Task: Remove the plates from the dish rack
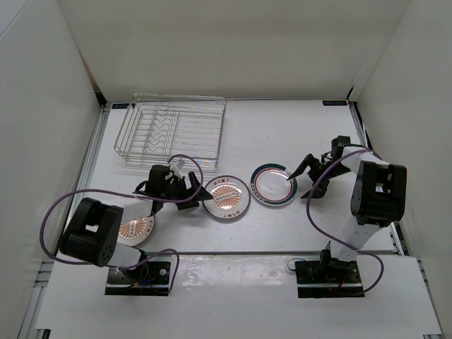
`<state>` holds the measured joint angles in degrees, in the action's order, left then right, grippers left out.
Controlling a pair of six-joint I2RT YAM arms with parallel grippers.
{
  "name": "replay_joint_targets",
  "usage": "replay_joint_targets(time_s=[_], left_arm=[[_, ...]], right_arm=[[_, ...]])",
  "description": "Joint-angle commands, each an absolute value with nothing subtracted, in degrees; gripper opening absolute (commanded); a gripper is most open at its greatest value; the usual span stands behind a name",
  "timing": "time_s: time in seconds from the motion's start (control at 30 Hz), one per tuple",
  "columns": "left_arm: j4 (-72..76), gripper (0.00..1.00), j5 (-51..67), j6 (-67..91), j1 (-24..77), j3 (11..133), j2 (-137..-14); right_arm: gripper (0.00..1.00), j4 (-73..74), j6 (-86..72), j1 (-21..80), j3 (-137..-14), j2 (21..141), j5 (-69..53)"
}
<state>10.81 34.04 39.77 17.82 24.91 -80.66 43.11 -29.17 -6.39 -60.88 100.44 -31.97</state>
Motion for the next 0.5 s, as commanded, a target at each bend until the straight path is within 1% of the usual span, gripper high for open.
replay_joint_targets(time_s=[0.0, 0.07, 0.17, 0.27, 0.47], left_arm=[[10.3, 0.97, 26.4, 42.1, 18.2, 25.5, -84.9], [9.8, 0.94, 26.4, 42.3, 18.5, 26.1, -85.8], [10.7, 0.81, 26.2, 44.4, 18.5, 24.7, -86.5], [12.7, 0.77, 27.5, 45.4, 18.0, 23.1, -86.4], [16.3, 0.61, 29.9, 45.1, 18.2, 22.3, -86.4]], right_arm=[[0.9, 42.5, -29.1, -7.2, -59.9, 99.2, -34.0], [0.9, 42.2, -29.3, -7.4, -60.0, 99.6, -34.3], [0.9, 42.1, -29.1, -7.7, -60.3, 99.9, -34.5], [0.9, 41.5, -29.5, -7.9, -59.6, 100.2, -34.7], [0.9, 41.6, -29.5, -8.5, -59.4, 100.5, -35.2]])
